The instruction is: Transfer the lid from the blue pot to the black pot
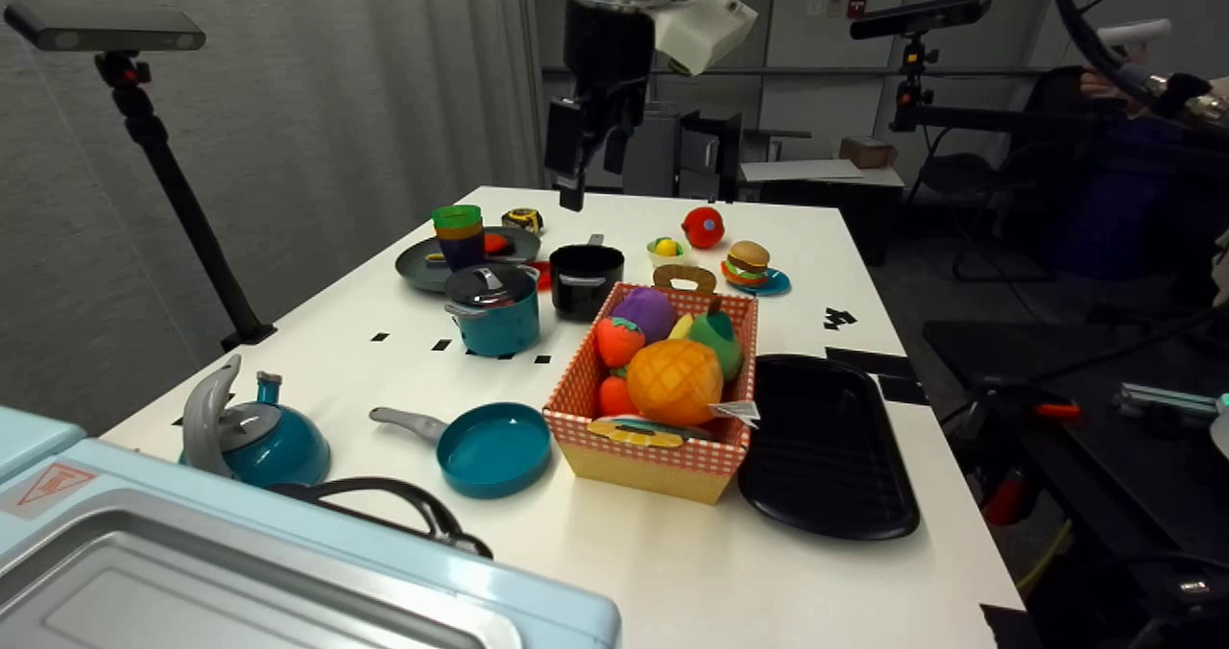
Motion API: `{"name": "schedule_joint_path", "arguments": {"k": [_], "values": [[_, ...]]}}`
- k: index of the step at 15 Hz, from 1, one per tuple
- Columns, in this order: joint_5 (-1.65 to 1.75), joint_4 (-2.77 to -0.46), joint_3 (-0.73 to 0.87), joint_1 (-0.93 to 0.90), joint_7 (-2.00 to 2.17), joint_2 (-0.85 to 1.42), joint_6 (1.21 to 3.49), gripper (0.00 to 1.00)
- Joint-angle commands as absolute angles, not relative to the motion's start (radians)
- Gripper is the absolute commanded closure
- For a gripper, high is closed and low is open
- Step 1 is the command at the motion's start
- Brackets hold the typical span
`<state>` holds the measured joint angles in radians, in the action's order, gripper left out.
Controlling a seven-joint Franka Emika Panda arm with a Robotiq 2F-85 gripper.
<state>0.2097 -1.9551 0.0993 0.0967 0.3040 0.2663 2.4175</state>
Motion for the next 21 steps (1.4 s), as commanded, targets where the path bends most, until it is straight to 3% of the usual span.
{"name": "schedule_joint_path", "arguments": {"k": [1,9,21], "values": [[0.199,-1.933,0.123,0.078,0.296,0.287,2.416,0.00],[0.221,-1.917,0.134,0.071,0.321,0.319,2.438,0.00],[0.159,-1.628,0.189,0.074,0.395,0.598,2.489,0.00]]}}
